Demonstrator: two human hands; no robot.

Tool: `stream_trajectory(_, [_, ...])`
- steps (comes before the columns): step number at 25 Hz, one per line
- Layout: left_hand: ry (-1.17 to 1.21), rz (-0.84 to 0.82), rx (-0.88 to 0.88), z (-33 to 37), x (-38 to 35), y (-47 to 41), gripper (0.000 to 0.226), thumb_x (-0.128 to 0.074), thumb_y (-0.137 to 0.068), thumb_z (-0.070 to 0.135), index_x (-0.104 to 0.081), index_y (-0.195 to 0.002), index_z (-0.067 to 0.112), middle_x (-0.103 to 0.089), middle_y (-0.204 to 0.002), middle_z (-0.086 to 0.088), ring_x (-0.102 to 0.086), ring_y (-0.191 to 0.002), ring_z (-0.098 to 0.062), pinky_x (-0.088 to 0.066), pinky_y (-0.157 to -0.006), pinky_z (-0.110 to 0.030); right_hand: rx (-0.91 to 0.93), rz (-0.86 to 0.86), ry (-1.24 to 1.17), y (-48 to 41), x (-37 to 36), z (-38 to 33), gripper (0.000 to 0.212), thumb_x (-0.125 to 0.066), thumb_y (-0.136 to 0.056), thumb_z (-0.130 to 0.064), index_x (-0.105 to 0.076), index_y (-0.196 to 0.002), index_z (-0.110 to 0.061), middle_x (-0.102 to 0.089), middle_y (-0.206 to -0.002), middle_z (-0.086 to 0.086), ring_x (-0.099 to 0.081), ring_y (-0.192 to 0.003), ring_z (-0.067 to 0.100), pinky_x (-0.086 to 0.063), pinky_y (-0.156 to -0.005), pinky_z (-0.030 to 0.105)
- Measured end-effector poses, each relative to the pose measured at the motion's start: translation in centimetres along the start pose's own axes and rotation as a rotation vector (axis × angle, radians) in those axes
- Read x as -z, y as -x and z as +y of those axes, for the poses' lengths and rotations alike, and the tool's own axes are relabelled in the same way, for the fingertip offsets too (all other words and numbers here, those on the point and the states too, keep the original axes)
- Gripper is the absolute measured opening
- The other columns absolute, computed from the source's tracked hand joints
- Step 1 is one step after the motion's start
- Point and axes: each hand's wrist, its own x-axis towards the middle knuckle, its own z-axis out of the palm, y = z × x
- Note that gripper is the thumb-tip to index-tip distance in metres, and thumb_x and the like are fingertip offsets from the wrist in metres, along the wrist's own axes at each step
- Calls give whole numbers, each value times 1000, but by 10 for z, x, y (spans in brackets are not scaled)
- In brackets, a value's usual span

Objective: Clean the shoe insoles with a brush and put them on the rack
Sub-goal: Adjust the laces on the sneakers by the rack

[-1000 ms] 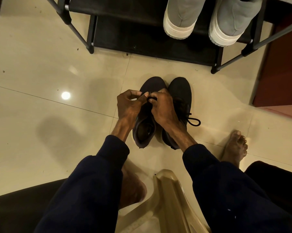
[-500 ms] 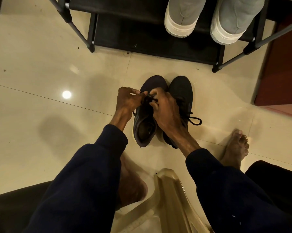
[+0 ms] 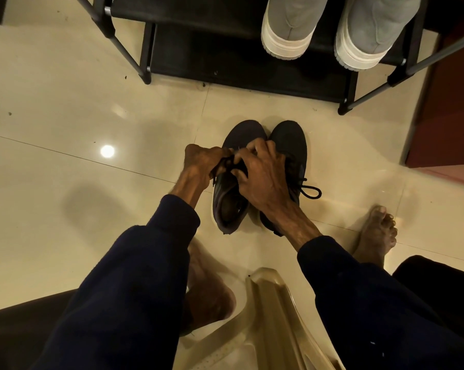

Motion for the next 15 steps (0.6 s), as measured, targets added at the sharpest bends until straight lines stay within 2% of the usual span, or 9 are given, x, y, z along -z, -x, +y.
stream_trajectory(2, [26, 4, 2, 0, -1, 4, 28, -89, -76, 11, -63, -76, 0, -73, -80, -17, -69, -61, -22, -63, -64, -32, -19, -16, -11, 0, 4, -3, 27, -72, -78, -33, -69, -98, -16, -54, -112, 7, -49, -111, 28, -49, -86, 50])
stream_trajectory(5, [88, -11, 31, 3, -1, 11, 29, -87, -77, 6, -58, -78, -1, -73, -82, -19, -70, -63, -24, -64, -69, -37, -39, -37, 4, -2, 8, -8, 25, -71, -82, -37, -70, -96, -15, -53, -113, 6, -47, -113, 27, -46, -88, 48])
stream_trajectory(7, [136, -46, 48, 5, 1, 13, 26, -85, -78, 3, -61, -84, -5, -72, -79, -18, -69, -55, -20, -63, -59, -32, -64, -36, -16, -4, 10, -9, 19, -75, -87, -33, -72, -95, -17, -52, -113, 6, -46, -114, 27, -45, -91, 50])
stream_trajectory(9, [169, -49, 67, 5, 5, 12, 27, -84, -80, 3, -63, -94, -7, -72, -79, -17, -67, -49, -17, -55, -46, -24, -108, -18, -83, -4, 15, -9, 14, -73, -89, -32, -71, -93, -19, -50, -113, 4, -44, -113, 25, -44, -90, 47])
stream_trajectory(12, [174, 20, 52, 2, 14, -3, 21, -82, -85, 9, -66, -90, -5, -72, -83, -17, -65, -46, -13, -51, -44, -18, -176, 7, -95, 11, 27, 5, 11, -69, -90, -32, -67, -89, -21, -48, -115, 3, -43, -113, 24, -45, -88, 45])
stream_trajectory(15, [147, 22, 84, -12, 15, -16, 21, -80, -88, 14, -67, -87, -2, -69, -78, -15, -62, -43, -9, -50, -43, -17, -227, -21, -96, 39, 33, 25, 9, -69, -89, -29, -66, -86, -21, -48, -113, 2, -44, -111, 25, -41, -87, 42])
